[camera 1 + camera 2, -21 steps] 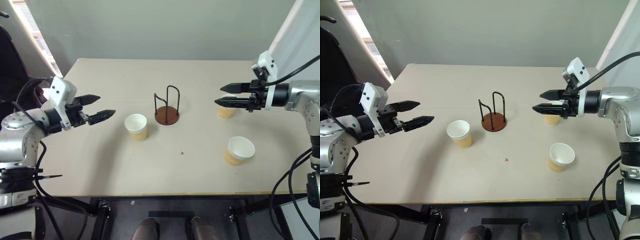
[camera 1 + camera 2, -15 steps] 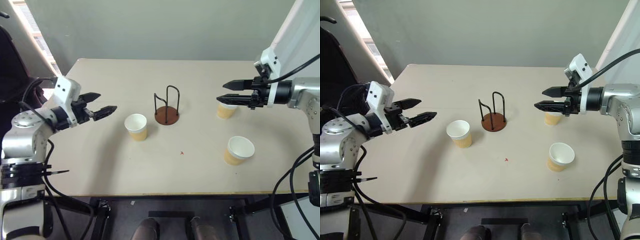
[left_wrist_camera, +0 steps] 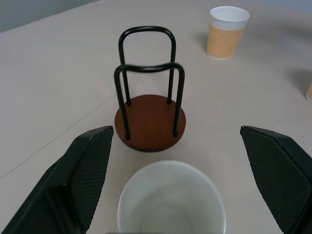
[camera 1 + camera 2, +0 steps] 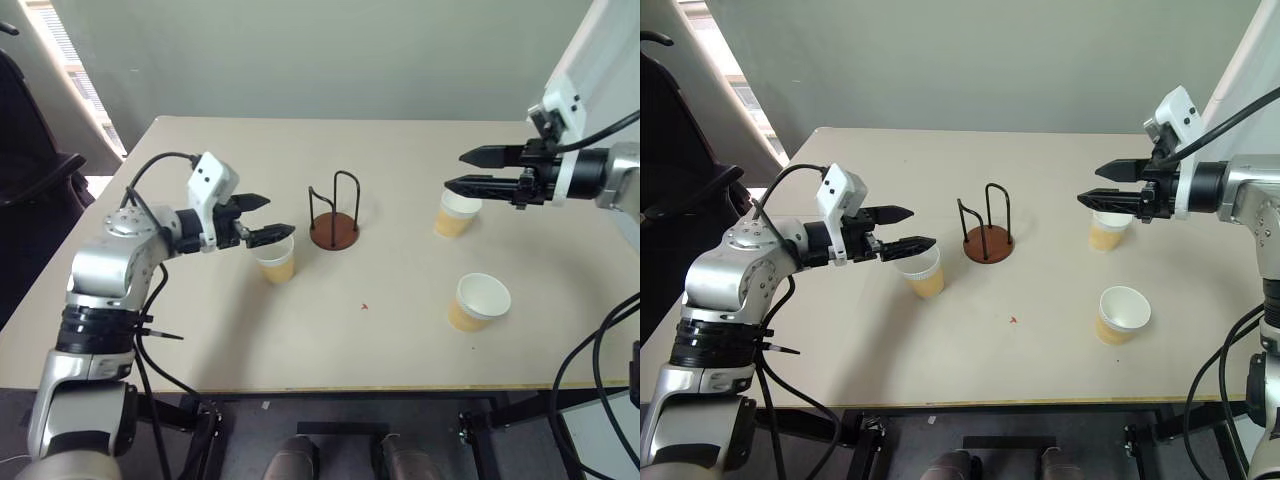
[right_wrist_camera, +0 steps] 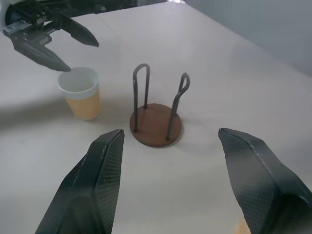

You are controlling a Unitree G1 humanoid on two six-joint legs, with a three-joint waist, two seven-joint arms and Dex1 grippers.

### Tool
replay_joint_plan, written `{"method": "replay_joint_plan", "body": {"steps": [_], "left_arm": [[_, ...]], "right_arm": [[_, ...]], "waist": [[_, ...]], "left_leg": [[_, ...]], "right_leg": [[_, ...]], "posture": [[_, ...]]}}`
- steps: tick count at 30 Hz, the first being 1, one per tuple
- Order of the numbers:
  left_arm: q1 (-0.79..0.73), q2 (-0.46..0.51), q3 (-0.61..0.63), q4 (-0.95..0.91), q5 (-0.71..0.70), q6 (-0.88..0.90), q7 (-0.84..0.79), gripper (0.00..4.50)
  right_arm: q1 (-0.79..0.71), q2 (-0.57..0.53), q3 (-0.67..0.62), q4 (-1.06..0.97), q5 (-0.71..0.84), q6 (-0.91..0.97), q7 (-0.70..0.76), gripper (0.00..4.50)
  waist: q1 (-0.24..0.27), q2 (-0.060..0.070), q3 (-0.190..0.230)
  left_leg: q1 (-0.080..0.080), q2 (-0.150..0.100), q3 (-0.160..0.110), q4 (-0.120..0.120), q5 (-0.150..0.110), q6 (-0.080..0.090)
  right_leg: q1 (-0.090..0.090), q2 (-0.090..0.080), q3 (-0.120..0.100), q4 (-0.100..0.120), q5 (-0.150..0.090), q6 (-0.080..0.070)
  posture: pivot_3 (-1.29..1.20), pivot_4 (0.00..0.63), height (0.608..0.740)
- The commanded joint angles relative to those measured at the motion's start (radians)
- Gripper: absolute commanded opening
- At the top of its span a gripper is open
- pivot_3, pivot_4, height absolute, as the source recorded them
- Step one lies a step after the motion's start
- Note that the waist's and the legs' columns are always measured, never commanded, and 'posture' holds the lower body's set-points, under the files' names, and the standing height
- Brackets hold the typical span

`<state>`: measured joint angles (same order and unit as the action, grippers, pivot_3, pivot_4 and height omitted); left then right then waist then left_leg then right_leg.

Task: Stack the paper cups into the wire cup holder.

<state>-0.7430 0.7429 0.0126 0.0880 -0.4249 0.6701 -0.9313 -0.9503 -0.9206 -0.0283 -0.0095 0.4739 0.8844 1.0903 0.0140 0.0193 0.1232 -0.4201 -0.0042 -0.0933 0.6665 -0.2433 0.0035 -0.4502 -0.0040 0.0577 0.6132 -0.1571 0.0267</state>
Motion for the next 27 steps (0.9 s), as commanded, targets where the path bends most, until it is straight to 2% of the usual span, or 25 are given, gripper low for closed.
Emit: {"method": "replay_joint_plan", "body": {"steps": [1, 13, 27], "left_arm": [[-0.033, -0.016, -0.014, -0.010, 0.016, 0.014, 0.013, 4.50], [-0.129, -0.123, -0.064, 0.120, 0.068, -0.001, 0.031, 4.50], [-0.219, -0.193, -0.106, 0.267, 0.130, -0.047, 0.000, 4.50]], "right_arm": [[-0.002, -0.016, -0.047, -0.041, 0.023, 0.010, -0.018, 3.18], [0.016, -0.025, -0.058, -0.066, 0.036, 0.021, -0.037, 3.18], [0.046, -0.028, -0.066, -0.096, 0.051, 0.019, -0.061, 3.18]], "waist": [[0.000, 0.000, 0.000], [0.002, 0.000, 0.000], [0.006, -0.001, 0.000]], "left_leg": [[0.000, 0.000, 0.000, 0.000, 0.000, 0.000], [0.000, 0.000, 0.000, 0.001, 0.001, 0.001], [0.000, 0.000, 0.000, 0.001, 0.004, -0.001]], "right_leg": [[0.000, 0.000, 0.000, 0.000, 0.000, 0.000], [0.001, 0.000, 0.000, -0.001, 0.001, 0.001], [0.002, 0.000, 0.000, -0.002, 0.001, 0.003]], "posture": [[0.00, 0.150, 0.740], [0.00, 0.150, 0.740], [0.00, 0.150, 0.740]]}}
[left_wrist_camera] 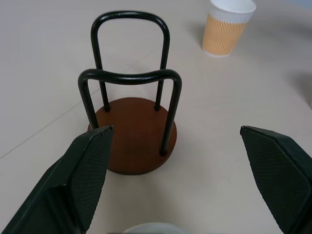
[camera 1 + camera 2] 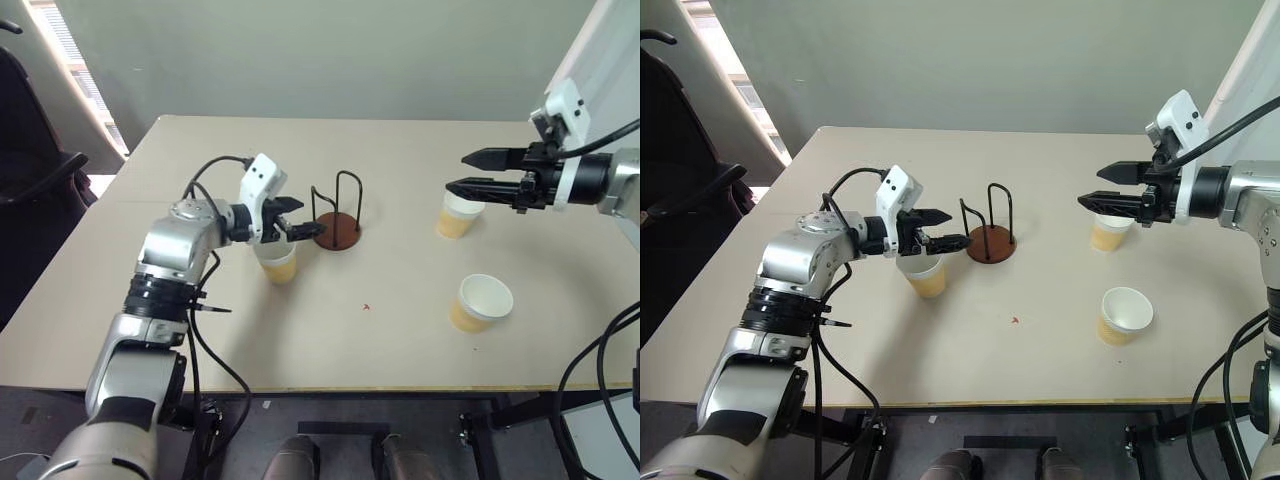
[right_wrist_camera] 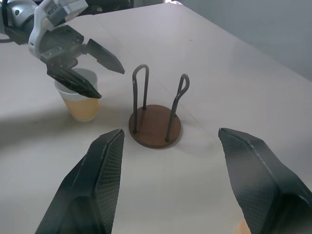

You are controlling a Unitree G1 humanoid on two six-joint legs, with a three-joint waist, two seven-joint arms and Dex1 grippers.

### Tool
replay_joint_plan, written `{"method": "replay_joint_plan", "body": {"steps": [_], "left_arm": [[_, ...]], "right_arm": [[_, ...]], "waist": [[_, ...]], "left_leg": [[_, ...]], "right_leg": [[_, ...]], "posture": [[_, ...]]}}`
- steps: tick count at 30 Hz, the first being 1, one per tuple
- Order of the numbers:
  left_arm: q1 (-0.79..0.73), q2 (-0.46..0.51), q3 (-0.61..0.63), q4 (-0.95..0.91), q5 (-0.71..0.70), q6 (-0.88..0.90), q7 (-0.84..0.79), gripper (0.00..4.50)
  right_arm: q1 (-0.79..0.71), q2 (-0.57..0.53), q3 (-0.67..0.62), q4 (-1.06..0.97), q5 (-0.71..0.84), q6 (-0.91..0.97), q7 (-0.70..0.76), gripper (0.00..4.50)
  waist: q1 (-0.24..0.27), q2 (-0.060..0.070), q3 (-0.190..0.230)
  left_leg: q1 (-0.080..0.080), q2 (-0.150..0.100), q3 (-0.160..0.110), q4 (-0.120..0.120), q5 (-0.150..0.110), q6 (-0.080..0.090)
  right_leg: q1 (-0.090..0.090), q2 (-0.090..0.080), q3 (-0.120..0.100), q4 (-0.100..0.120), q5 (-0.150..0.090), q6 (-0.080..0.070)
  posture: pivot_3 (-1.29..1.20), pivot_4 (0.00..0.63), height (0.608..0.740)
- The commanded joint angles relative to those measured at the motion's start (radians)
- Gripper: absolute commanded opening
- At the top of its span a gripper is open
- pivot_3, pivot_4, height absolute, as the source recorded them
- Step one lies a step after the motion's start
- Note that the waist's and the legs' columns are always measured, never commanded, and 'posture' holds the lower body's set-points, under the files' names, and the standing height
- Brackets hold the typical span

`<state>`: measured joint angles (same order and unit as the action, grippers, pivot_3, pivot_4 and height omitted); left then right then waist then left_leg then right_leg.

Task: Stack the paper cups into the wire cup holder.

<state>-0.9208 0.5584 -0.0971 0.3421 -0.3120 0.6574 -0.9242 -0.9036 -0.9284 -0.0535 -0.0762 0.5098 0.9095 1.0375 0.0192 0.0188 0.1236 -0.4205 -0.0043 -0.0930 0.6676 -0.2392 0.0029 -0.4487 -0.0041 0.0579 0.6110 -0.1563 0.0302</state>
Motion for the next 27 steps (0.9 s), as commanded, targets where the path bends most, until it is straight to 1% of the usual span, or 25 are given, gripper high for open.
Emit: {"method": "replay_joint_plan", "body": {"steps": [1, 27], "left_arm": [[-0.048, -0.014, 0.002, 0.026, 0.023, -0.042, -0.006, 4.50], [-0.184, -0.167, -0.045, 0.296, 0.161, -0.205, -0.029, 4.50]], "right_arm": [[0.003, -0.020, -0.042, -0.032, 0.014, -0.007, -0.010, 3.18], [0.031, -0.027, -0.046, -0.034, 0.006, -0.036, -0.019, 3.18]], "waist": [[0.001, 0.000, 0.000], [0.004, 0.000, 0.000]], "left_leg": [[0.000, 0.000, 0.000, 0.000, 0.000, 0.000], [-0.001, 0.000, 0.001, 0.002, -0.001, 0.002]], "right_leg": [[0.000, 0.000, 0.000, 0.000, 0.000, 0.000], [0.001, -0.001, 0.000, -0.001, 0.000, 0.004]], "posture": [[0.00, 0.150, 0.740], [0.00, 0.150, 0.740]]}}
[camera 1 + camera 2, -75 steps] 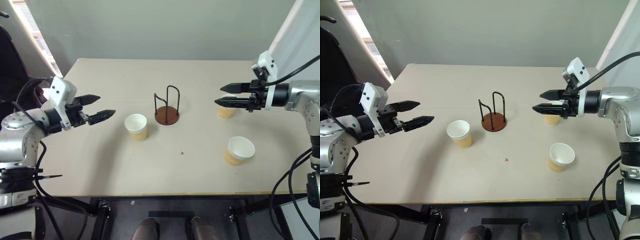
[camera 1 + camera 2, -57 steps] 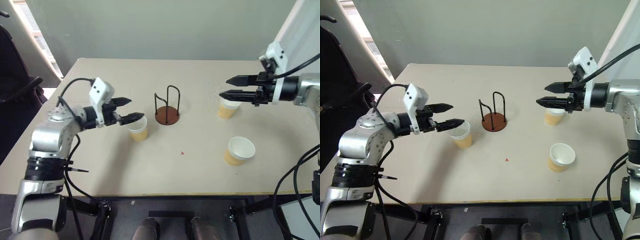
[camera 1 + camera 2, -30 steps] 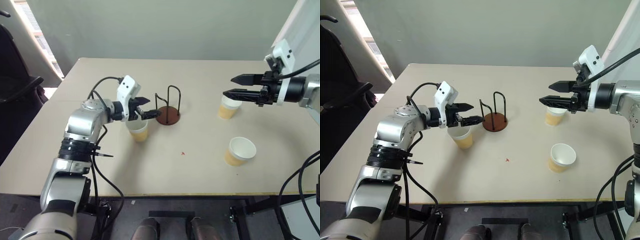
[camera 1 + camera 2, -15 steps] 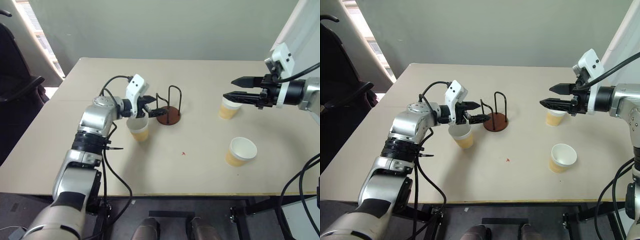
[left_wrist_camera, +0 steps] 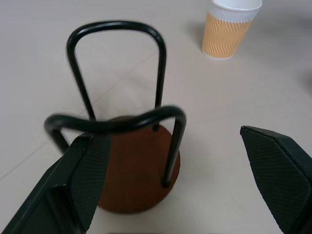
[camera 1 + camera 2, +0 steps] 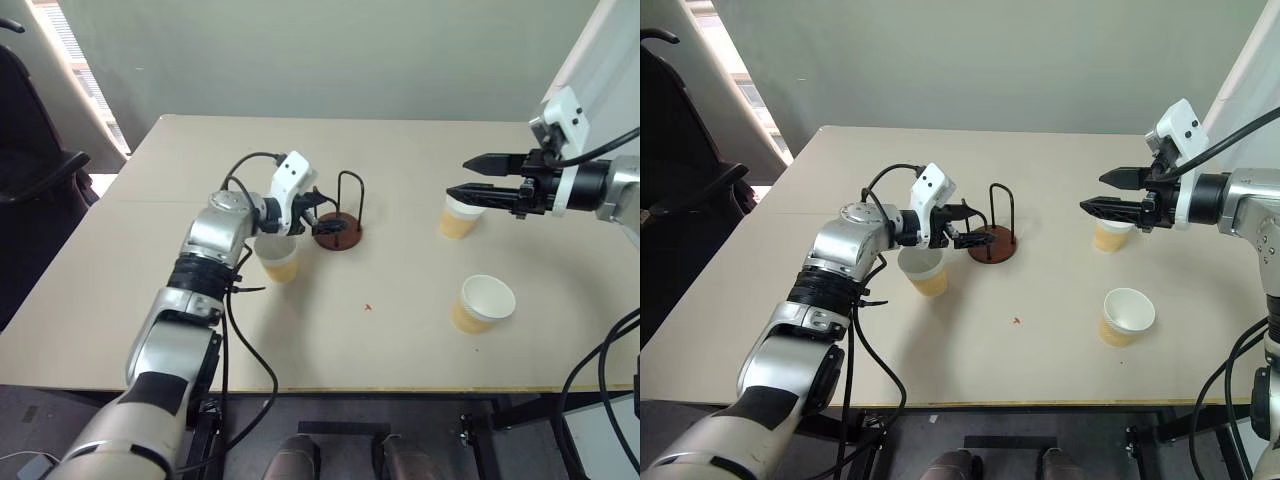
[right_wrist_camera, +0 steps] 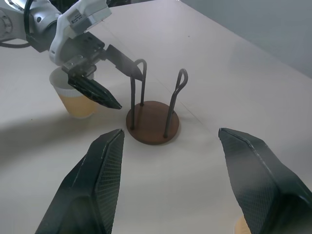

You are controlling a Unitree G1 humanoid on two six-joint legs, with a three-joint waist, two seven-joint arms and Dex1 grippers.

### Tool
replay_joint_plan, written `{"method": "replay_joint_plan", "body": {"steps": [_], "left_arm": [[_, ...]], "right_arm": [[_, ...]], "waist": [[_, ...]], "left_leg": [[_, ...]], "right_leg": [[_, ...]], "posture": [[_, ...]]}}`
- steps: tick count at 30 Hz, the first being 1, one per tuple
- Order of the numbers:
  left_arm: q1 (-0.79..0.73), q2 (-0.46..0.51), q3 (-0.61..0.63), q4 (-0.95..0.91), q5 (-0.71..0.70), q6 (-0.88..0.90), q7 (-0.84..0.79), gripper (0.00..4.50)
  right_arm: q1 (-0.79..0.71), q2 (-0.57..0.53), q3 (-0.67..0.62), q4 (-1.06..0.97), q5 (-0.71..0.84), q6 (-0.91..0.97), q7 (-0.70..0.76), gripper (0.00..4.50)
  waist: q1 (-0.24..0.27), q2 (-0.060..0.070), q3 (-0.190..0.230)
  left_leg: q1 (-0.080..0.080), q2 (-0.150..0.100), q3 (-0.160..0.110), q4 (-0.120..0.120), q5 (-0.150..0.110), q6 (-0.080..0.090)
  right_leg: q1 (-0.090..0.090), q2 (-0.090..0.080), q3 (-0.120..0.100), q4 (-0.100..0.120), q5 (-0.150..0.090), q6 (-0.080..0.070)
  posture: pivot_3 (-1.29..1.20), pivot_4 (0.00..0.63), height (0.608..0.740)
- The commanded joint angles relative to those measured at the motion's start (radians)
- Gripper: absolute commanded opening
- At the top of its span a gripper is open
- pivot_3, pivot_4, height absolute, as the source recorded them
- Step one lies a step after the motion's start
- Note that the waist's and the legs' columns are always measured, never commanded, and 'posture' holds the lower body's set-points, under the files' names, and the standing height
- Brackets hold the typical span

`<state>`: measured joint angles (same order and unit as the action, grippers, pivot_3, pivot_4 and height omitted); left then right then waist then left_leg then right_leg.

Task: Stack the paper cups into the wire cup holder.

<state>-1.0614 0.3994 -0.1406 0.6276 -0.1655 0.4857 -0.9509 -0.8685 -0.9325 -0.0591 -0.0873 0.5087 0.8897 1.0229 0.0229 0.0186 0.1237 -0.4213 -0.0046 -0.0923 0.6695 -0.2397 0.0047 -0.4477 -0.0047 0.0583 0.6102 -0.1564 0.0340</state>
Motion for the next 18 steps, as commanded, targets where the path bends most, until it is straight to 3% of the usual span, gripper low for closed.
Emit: {"method": "replay_joint_plan", "body": {"steps": [1, 15, 18], "left_arm": [[-0.050, -0.013, -0.002, 0.024, 0.021, -0.041, -0.002, 4.50], [-0.082, -0.055, 0.006, 0.139, 0.095, -0.155, 0.062, 4.50], [-0.104, -0.067, 0.025, 0.196, 0.106, -0.198, 0.125, 3.87]], "right_arm": [[-0.004, -0.024, -0.041, -0.023, 0.007, -0.017, -0.005, 3.18], [0.015, -0.028, -0.056, -0.031, 0.019, -0.014, -0.021, 3.18], [0.017, -0.027, -0.057, -0.032, 0.022, -0.013, -0.025, 3.24]], "waist": [[0.000, 0.000, 0.000], [0.001, 0.000, 0.000], [0.002, 0.000, 0.000]], "left_leg": [[0.000, 0.000, 0.000, 0.000, 0.000, 0.000], [-0.002, 0.000, 0.001, 0.005, -0.002, 0.004], [-0.002, 0.000, 0.001, 0.006, -0.003, 0.005]], "right_leg": [[0.000, 0.000, 0.000, 0.000, 0.000, 0.000], [0.000, 0.000, 0.000, 0.000, 0.000, 0.003], [0.000, 0.000, 0.000, 0.000, 0.001, 0.003]], "posture": [[0.00, 0.150, 0.740], [0.00, 0.150, 0.740], [0.00, 0.150, 0.740]]}}
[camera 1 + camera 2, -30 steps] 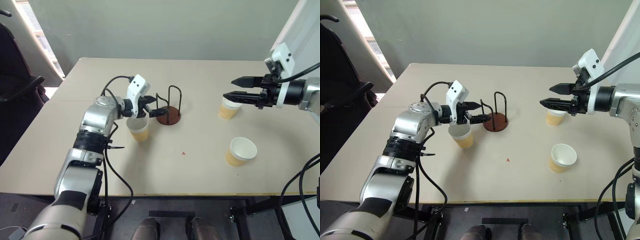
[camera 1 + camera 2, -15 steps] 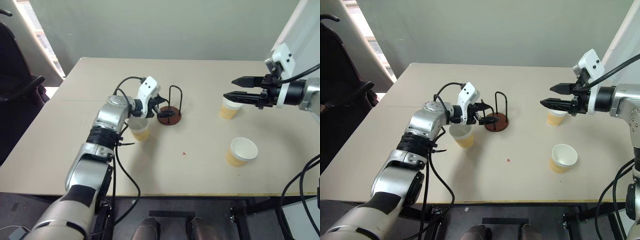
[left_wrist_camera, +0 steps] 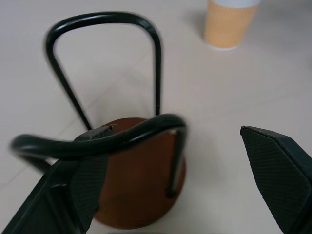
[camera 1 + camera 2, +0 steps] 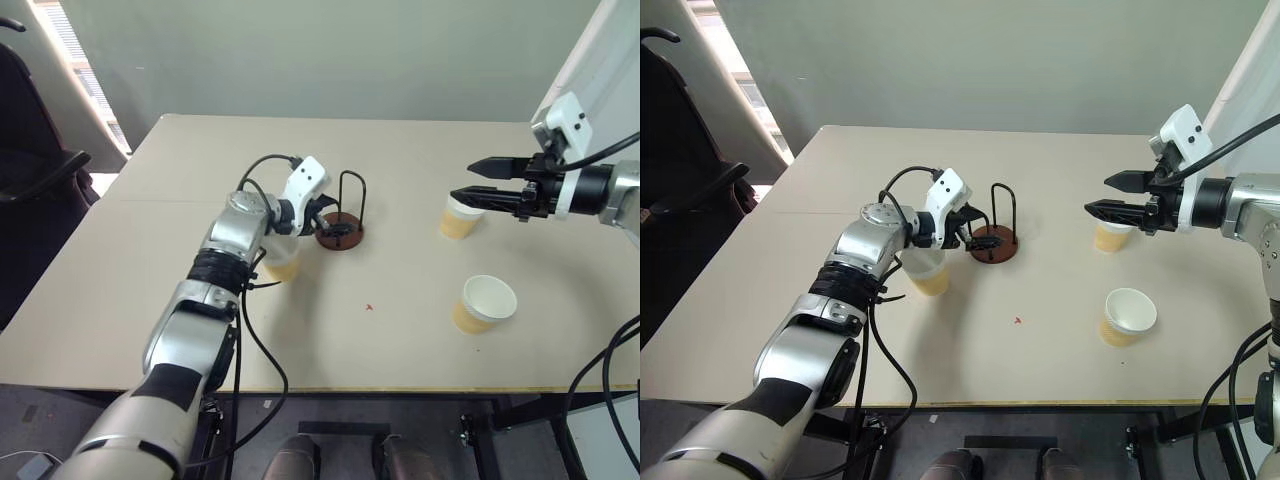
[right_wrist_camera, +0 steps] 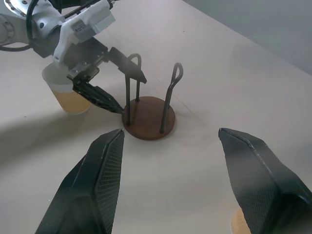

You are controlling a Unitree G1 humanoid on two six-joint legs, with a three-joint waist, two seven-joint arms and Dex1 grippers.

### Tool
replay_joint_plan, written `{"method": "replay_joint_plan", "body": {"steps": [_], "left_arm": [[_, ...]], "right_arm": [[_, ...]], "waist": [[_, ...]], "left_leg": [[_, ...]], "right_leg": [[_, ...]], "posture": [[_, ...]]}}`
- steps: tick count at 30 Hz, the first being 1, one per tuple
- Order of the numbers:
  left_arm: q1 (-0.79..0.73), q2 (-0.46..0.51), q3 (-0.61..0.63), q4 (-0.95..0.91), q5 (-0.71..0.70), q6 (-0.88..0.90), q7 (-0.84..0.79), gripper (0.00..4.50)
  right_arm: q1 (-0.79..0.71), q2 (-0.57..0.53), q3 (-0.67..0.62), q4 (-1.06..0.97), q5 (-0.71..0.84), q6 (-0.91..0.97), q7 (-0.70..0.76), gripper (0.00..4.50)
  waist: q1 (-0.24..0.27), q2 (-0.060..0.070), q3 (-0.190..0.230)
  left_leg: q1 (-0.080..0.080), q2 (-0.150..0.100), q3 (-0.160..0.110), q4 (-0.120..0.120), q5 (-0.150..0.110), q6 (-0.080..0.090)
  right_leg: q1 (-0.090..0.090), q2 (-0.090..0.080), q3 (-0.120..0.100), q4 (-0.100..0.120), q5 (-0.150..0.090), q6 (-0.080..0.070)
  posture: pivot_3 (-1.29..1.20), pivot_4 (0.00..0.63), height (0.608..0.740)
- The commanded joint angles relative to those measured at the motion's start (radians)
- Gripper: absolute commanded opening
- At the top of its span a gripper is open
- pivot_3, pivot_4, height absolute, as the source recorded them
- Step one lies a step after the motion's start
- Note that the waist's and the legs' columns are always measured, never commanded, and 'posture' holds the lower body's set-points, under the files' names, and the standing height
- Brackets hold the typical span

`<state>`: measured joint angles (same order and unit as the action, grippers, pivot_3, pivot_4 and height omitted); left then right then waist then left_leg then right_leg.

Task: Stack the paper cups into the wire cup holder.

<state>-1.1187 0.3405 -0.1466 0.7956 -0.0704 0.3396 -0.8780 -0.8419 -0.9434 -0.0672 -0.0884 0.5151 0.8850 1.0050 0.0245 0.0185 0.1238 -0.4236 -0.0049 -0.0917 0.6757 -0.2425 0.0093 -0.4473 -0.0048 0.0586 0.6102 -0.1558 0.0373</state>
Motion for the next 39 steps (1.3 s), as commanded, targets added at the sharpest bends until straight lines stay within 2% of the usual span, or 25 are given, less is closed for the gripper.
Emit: {"method": "replay_joint_plan", "body": {"steps": [1, 10, 11, 18, 23, 30, 37, 39], "left_arm": [[-0.055, -0.013, 0.039, 0.046, 0.010, -0.062, 0.069, 3.54], [-0.081, -0.051, 0.089, 0.115, -0.003, -0.116, 0.111, 0.21], [-0.079, -0.054, 0.089, 0.113, -0.003, -0.118, 0.105, 0.04], [-0.068, -0.045, 0.097, 0.070, -0.019, -0.114, 0.043, 0.04], [-0.019, -0.009, 0.073, -0.094, -0.056, -0.079, -0.107, 0.04], [0.118, 0.064, 0.018, -0.429, -0.159, 0.096, -0.320, 0.04], [0.146, 0.045, 0.006, -0.498, -0.220, 0.141, -0.375, 0.04], [0.151, 0.034, -0.009, -0.502, -0.223, 0.146, -0.384, 0.04]], "right_arm": [[-0.007, -0.016, -0.050, -0.033, 0.017, -0.006, -0.008, 3.24], [0.006, -0.024, -0.055, -0.049, 0.033, 0.005, -0.016, 3.24], [0.007, -0.025, -0.054, -0.050, 0.033, 0.005, -0.016, 3.24], [0.014, -0.033, -0.051, -0.057, 0.038, 0.005, -0.020, 3.24], [0.044, -0.080, -0.066, -0.091, 0.062, 0.029, 0.007, 3.24], [0.196, -0.215, -0.175, -0.199, 0.151, 0.079, 0.088, 3.24], [0.283, -0.275, -0.275, -0.286, 0.243, 0.149, 0.095, 3.24], [0.292, -0.273, -0.289, -0.300, 0.257, 0.159, 0.079, 3.24]], "waist": [[0.000, 0.000, 0.000], [0.001, 0.000, 0.000], [0.001, 0.000, 0.000], [0.002, 0.000, 0.000], [0.004, 0.000, 0.000], [0.007, 0.000, 0.000], [0.009, 0.000, 0.000], [0.008, 0.000, 0.000]], "left_leg": [[0.000, 0.000, 0.000, 0.000, 0.000, 0.000], [-0.001, -0.001, 0.001, 0.001, 0.000, 0.000], [-0.001, -0.001, 0.001, 0.002, 0.000, -0.001], [-0.002, -0.001, 0.001, 0.004, 0.000, -0.001], [-0.003, -0.001, 0.001, 0.004, 0.000, -0.001], [-0.004, -0.002, 0.002, 0.006, -0.001, -0.004], [-0.003, -0.002, 0.003, 0.008, -0.002, -0.002], [0.000, -0.002, 0.004, 0.008, -0.007, 0.007]], "right_leg": [[0.000, 0.000, 0.000, 0.000, 0.000, 0.000], [0.000, 0.000, 0.000, 0.000, 0.000, 0.001], [0.000, 0.000, 0.000, 0.000, 0.000, 0.002], [0.000, 0.000, 0.001, 0.000, 0.000, 0.002], [0.000, 0.000, 0.001, -0.001, 0.000, 0.002], [0.000, 0.000, 0.001, -0.001, -0.003, 0.005], [0.002, -0.001, 0.002, 0.000, -0.003, 0.005], [0.004, -0.001, 0.002, 0.000, -0.003, 0.006]], "posture": [[0.00, 0.150, 0.740], [0.00, 0.150, 0.740], [0.00, 0.150, 0.740], [0.00, 0.150, 0.740], [0.00, 0.150, 0.740], [0.00, 0.150, 0.740], [0.00, 0.150, 0.740], [0.00, 0.150, 0.740]]}}
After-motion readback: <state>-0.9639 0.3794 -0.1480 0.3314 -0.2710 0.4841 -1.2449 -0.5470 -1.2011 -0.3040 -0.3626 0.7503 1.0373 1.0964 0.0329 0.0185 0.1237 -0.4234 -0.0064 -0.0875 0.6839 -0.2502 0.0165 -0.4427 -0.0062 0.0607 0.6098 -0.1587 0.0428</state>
